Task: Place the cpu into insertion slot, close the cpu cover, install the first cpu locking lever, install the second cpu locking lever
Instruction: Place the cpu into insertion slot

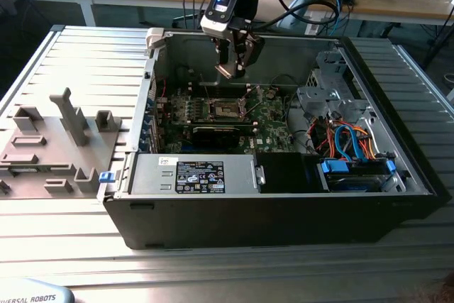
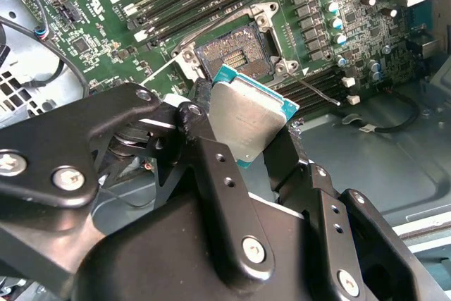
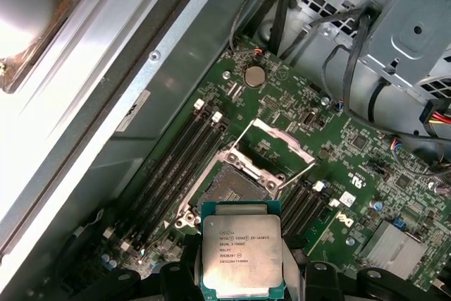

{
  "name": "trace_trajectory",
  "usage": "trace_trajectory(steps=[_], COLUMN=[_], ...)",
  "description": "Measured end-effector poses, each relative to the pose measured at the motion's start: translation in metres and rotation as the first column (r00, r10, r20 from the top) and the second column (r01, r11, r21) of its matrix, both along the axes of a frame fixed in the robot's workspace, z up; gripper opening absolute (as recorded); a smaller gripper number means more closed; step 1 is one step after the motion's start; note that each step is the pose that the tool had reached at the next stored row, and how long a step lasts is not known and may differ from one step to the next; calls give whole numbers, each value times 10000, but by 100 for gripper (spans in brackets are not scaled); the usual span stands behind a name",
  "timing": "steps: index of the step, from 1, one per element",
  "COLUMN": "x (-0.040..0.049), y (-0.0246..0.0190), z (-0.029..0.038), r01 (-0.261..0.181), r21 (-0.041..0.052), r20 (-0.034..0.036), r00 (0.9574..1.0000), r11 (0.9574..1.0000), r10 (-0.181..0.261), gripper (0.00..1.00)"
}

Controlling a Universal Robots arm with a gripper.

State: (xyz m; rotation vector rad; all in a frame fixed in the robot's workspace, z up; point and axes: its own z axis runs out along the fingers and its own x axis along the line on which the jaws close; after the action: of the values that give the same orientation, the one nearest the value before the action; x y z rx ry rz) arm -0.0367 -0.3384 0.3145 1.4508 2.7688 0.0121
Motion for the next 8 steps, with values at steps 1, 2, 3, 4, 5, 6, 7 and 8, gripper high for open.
trace_trajectory(steps=[1, 2, 3, 4, 5, 6, 7, 8], x=[0, 0, 0, 0, 0, 0, 0, 0], y=[0, 0, 0, 0, 0, 0, 0, 0], z=[-1, -1, -2, -2, -3, -3, -4, -4], r01=[18, 28, 39, 50, 60, 74, 83, 93], r21=[0, 0, 0, 0, 0, 0, 0, 0], r20=[0, 0, 0, 0, 0, 0, 0, 0], r00=[10000, 10000, 10000, 10000, 10000, 10000, 10000, 10000], r11=[10000, 10000, 10000, 10000, 10000, 10000, 10000, 10000], r10=[-18, -28, -39, -50, -60, -74, -83, -93], gripper=[54, 54, 54, 54, 54, 54, 54, 54])
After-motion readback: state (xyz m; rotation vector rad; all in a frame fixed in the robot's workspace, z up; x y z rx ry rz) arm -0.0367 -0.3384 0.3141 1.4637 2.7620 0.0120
